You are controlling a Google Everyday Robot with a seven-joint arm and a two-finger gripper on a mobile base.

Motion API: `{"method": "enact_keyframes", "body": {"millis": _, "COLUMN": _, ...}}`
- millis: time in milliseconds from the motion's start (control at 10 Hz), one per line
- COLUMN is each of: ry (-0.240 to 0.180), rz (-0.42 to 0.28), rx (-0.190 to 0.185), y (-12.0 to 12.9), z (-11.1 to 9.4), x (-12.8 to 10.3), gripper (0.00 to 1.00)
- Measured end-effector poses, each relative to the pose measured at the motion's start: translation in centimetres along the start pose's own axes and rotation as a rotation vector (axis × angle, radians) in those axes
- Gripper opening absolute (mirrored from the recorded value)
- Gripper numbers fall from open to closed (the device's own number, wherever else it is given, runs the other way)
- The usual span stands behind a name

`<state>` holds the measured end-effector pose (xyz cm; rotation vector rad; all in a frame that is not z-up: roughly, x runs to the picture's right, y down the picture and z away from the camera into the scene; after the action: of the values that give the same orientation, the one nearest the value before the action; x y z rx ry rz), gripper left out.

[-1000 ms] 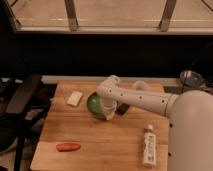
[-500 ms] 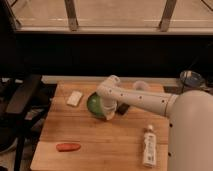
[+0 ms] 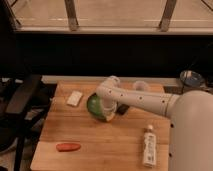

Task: Drag the ceramic bowl in a circle

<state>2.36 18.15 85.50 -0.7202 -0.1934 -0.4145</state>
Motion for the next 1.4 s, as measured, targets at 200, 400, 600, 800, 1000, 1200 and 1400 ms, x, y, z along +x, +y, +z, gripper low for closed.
{"method": "enact_keyframes", "body": {"millis": 200, "ry": 0.006, "rz": 0.011, "rx": 0.0, "y": 2.4, "z": -0.4, "x": 0.2, "gripper": 0.01}}
{"method": "enact_keyframes", "body": {"millis": 400, "ry": 0.014, "rz": 0.045, "rx": 0.001, "y": 4.0, "z": -1.4, "x": 1.8, "gripper": 0.01}}
{"method": "enact_keyframes", "body": {"millis": 600, "ry": 0.021, "rz": 0.065, "rx": -0.005, "y": 3.8, "z": -2.2, "x": 3.6, "gripper": 0.01}}
{"method": "enact_keyframes", "body": {"millis": 800, "ry": 0.024, "rz": 0.069, "rx": -0.011, "y": 1.1, "z": -3.1, "x": 5.7, "gripper": 0.01}}
{"method": "enact_keyframes", "body": {"millis": 1000, "ry": 0.016, "rz": 0.042, "rx": -0.022, "y": -2.5, "z": -3.2, "x": 6.3, "gripper": 0.01}}
{"method": "enact_keyframes", "body": {"millis": 1200, "ry": 0.008, "rz": -0.015, "rx": -0.03, "y": -5.0, "z": -2.8, "x": 4.7, "gripper": 0.01}}
{"method": "enact_keyframes", "body": {"millis": 1400, "ry": -0.006, "rz": -0.108, "rx": -0.04, "y": -6.9, "z": -2.0, "x": 0.4, "gripper": 0.01}}
